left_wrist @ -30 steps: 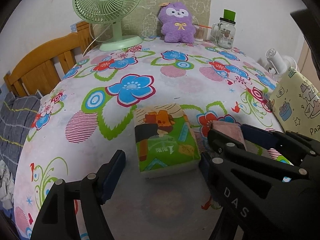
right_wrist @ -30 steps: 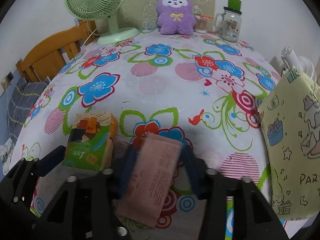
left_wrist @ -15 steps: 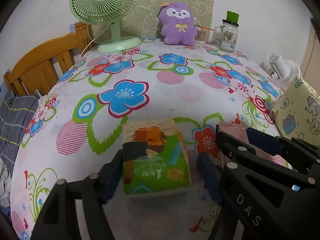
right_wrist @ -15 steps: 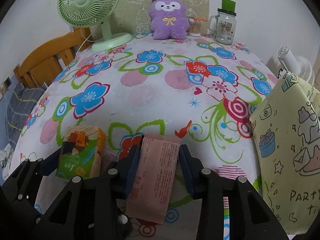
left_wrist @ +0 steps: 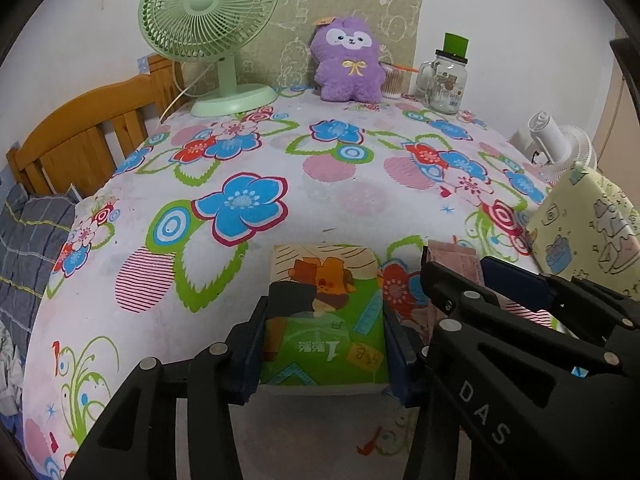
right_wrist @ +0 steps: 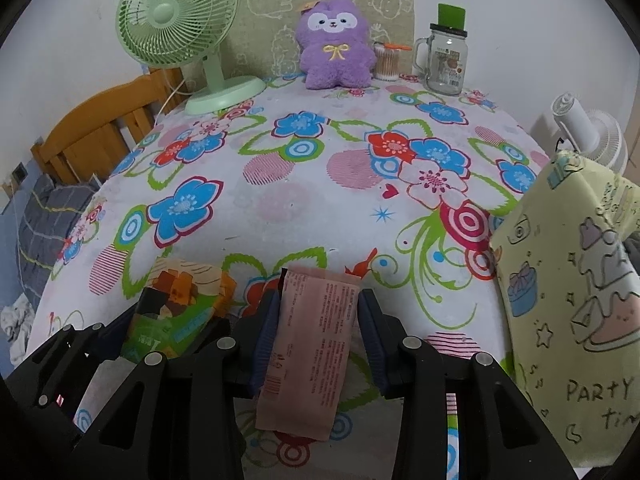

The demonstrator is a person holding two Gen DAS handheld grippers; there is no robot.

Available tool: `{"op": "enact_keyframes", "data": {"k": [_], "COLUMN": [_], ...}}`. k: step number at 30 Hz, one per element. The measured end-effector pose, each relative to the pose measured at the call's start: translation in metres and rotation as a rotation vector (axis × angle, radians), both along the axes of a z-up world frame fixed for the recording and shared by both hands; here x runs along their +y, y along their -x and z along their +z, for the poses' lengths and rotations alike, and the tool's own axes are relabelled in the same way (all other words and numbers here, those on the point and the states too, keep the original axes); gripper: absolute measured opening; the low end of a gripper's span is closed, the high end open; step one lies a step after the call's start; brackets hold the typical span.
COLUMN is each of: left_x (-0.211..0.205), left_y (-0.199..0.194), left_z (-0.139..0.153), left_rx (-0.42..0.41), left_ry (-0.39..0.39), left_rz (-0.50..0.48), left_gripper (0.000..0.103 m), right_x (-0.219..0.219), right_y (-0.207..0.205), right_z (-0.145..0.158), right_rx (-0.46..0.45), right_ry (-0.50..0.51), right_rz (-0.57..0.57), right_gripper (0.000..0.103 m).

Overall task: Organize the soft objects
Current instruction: 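Lift and carry the tissue pack and pink packet over the fabric box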

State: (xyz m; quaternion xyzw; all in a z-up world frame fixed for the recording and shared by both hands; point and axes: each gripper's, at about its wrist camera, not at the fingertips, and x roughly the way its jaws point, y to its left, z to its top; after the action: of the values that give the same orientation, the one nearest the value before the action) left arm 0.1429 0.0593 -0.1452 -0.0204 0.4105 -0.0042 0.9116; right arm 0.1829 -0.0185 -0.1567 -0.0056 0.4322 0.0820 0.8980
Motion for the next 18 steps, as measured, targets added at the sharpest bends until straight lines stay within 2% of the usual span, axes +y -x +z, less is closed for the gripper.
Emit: {"op": "enact_keyframes", "data": {"k": [18], "left_x": [-0.020], "left_y": [0.037], "left_z": [0.041], "left_rx": [-0.100], "left_ry": [-0.006], "left_rz": [-0.011], "left_gripper": [0.051], "right_x": [-0.018], "right_y": [0.040], "right_z": [0.043], "right_rx": [-0.099], "right_ry": [-0.014], "right_rz": [-0.010], "right_gripper": [0.043]}}
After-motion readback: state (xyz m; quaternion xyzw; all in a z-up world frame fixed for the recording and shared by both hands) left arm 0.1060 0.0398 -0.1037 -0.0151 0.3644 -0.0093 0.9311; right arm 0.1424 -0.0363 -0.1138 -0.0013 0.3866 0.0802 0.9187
